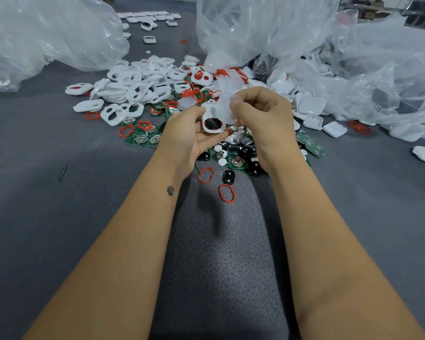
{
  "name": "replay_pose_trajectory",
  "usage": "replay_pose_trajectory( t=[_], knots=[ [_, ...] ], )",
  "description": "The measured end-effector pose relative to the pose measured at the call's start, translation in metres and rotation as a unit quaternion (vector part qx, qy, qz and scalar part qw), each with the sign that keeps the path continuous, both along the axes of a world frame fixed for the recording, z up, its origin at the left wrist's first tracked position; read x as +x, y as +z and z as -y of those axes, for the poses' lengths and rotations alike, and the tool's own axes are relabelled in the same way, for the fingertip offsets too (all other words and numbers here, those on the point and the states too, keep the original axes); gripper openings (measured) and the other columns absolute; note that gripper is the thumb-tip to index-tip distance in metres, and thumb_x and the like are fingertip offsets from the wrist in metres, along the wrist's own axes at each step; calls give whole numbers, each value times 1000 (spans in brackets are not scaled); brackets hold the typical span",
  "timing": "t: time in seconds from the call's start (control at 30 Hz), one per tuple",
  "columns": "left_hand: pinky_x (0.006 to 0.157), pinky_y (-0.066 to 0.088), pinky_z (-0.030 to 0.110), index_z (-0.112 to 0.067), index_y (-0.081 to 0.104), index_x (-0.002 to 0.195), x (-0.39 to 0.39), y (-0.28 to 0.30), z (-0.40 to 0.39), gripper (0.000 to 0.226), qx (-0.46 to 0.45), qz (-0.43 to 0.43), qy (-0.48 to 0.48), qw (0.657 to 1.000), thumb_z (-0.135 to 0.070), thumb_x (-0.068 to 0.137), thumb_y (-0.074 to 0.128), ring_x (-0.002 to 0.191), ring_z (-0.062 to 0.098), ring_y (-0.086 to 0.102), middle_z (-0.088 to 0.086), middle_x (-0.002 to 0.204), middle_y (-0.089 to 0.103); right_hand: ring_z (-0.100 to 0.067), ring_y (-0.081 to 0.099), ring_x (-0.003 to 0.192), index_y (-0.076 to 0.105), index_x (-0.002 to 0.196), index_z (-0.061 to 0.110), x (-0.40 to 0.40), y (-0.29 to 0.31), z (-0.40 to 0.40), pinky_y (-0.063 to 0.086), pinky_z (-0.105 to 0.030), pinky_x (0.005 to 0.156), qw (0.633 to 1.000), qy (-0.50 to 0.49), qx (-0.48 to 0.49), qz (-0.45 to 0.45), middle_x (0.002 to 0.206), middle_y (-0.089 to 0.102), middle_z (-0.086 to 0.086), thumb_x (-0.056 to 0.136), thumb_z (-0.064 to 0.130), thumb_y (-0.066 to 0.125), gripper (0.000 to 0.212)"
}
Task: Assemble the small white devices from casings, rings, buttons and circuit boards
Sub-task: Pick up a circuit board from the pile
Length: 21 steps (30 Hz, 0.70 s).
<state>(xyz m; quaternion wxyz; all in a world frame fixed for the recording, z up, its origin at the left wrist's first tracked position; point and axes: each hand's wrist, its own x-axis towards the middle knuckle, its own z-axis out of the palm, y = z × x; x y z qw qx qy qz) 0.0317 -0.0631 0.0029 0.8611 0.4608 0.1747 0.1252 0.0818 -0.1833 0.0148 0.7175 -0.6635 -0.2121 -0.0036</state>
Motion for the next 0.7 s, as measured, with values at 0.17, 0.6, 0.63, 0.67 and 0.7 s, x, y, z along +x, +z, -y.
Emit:
replay_pose_trajectory(
  t=[0.17, 0.6, 0.63, 0.67, 0.7],
  knots=[
    [62, 59, 32, 0, 60, 101, 0, -1, 0, 18, 0, 0, -2, 1000, -10, 99, 45, 87, 34, 72, 18, 86, 73, -6, 49, 55, 65, 72, 13, 0, -1, 1, 44, -22, 59, 1000, -6, -16, -7, 65, 59, 0, 87, 3, 64, 18],
    [65, 59, 30, -2, 65, 103, -3, 1, 1, 22, 14, 24, -37, 999, -9, 99, 45, 82, 24, 74, 15, 88, 75, -6, 58, 84, 66, 65, 29, -4, -2, -5, 49, -25, 79, 995, -25, -89, 20, 91, 66, 3, 83, 12, 71, 25],
    [65, 59, 29, -1, 65, 104, -3, 2, 2, 23, 16, 24, -39, 999, -9, 98, 45, 81, 23, 74, 15, 88, 75, -9, 58, 87, 66, 66, 29, -4, -2, -5, 50, -29, 83, 995, -29, -95, 19, 96, 66, -2, 83, 13, 71, 23],
    [64, 59, 29, -1, 65, 105, -3, 2, 2, 23, 19, 24, -40, 999, -10, 99, 45, 81, 23, 74, 15, 88, 75, -12, 58, 90, 66, 67, 29, -5, -2, -5, 49, -33, 86, 994, -32, -98, 19, 99, 66, -7, 83, 15, 71, 22],
    [65, 59, 29, -1, 65, 107, -4, 2, 2, 24, 21, 25, -41, 999, -11, 99, 44, 81, 22, 74, 14, 89, 75, -14, 58, 91, 66, 67, 29, -5, -1, -6, 49, -36, 87, 994, -34, -100, 19, 101, 66, -9, 83, 15, 71, 22]
  ],
)
